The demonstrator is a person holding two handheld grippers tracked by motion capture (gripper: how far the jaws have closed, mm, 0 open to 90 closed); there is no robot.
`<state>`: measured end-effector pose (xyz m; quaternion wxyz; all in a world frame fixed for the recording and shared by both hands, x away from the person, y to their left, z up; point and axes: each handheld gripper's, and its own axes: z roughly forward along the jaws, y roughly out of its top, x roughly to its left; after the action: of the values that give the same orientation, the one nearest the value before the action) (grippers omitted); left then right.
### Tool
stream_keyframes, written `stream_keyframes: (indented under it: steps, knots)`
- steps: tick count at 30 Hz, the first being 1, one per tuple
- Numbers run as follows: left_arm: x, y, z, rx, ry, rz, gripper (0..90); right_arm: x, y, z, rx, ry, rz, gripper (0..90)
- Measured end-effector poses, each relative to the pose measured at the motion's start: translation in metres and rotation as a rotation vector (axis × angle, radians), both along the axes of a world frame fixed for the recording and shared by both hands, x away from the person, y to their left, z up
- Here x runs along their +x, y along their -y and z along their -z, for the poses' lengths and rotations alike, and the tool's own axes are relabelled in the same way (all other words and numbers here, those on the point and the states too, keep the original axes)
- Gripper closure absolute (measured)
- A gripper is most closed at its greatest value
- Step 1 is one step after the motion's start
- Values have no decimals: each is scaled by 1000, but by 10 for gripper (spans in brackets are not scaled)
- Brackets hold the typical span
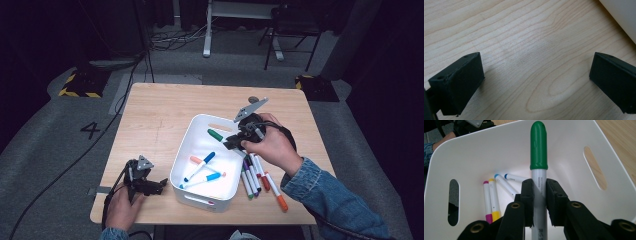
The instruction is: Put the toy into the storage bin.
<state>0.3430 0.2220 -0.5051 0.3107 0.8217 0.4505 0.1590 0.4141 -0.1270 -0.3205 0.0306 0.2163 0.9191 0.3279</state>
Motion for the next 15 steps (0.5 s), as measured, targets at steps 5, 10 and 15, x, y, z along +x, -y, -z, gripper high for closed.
stream_keyframes:
  steps: [5,10,15]
  knots:
    - [0,0,0,0,-1,0,0,1,-6,2,2,-7,-2,770]
    - [0,0,0,0,-1,0,0,1,-15,4,-1,1,-23,770]
    - [0,0,0,0,-1,0,0,2,-20,12,-39,10,-36,770]
